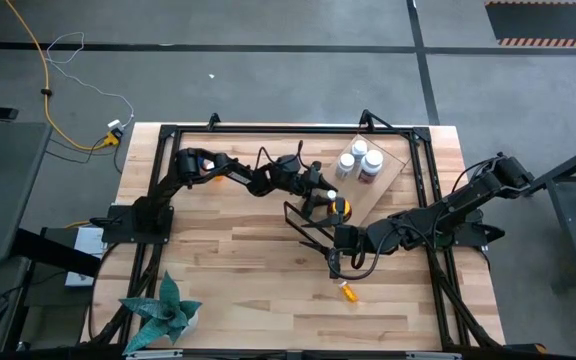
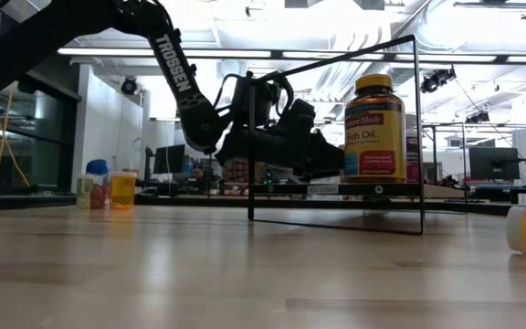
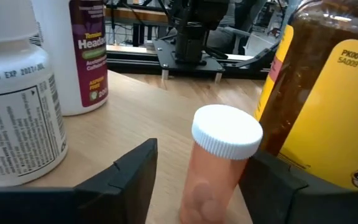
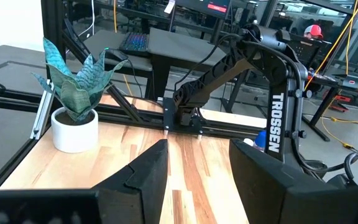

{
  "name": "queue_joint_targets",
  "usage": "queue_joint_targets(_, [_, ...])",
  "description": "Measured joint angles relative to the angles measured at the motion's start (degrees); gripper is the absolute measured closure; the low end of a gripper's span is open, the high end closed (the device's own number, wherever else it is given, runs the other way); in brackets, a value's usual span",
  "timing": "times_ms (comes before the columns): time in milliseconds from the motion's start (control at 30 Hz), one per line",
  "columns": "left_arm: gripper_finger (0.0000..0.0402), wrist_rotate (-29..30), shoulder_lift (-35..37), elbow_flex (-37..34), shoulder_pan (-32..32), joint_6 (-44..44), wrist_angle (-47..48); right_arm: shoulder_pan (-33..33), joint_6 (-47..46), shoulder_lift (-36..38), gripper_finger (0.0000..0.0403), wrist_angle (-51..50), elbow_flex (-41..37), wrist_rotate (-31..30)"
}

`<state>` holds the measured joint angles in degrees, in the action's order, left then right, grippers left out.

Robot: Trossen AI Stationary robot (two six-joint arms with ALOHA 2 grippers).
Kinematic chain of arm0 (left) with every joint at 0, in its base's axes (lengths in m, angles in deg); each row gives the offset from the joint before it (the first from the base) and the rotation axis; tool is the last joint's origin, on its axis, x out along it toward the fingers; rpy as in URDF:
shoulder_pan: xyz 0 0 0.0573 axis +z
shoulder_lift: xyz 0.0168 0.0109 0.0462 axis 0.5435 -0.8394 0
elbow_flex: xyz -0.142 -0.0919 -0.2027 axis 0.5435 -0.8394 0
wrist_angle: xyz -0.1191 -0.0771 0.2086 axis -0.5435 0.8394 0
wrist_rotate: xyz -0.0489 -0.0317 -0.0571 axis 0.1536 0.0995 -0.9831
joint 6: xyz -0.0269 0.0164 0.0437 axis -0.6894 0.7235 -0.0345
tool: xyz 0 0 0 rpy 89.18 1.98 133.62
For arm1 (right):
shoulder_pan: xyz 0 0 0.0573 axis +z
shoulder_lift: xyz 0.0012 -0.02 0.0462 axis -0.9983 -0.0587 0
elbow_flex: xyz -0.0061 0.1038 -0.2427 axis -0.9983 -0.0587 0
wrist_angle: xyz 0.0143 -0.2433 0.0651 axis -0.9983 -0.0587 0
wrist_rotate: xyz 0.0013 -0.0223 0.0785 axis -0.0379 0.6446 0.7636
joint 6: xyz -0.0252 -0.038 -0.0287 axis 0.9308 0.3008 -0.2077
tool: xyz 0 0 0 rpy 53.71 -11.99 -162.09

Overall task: Pick and place medicine bottles onto shelf by color
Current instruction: Put the red pill bottle on the shelf

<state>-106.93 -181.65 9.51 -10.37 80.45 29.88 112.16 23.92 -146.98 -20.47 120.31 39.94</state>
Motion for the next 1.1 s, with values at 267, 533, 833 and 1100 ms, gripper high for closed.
queue_joint_targets(267, [0.0194,0.26,0.04,0.0,0.04,-0.08,-0.15,-0.01,-0.01,0.0,0.0237,0.0,0.0,-0.01])
queue_joint_targets(533, [0.0194,-0.88,0.13,0.7,0.7,-3.38,-0.18,0.0,-0.03,0.0,0.0237,0.0,0.0,0.01])
queue_joint_targets(833, [0.0194,-3.37,0.14,0.7,0.8,-3.9,-0.14,0.01,-0.05,0.0,0.0237,0.0,0.0,-0.01])
queue_joint_targets(1100, [0.0194,-8.42,0.22,0.7,2.32,-5.84,0.08,0.01,-0.05,0.0,0.0237,-0.15,0.0,0.01])
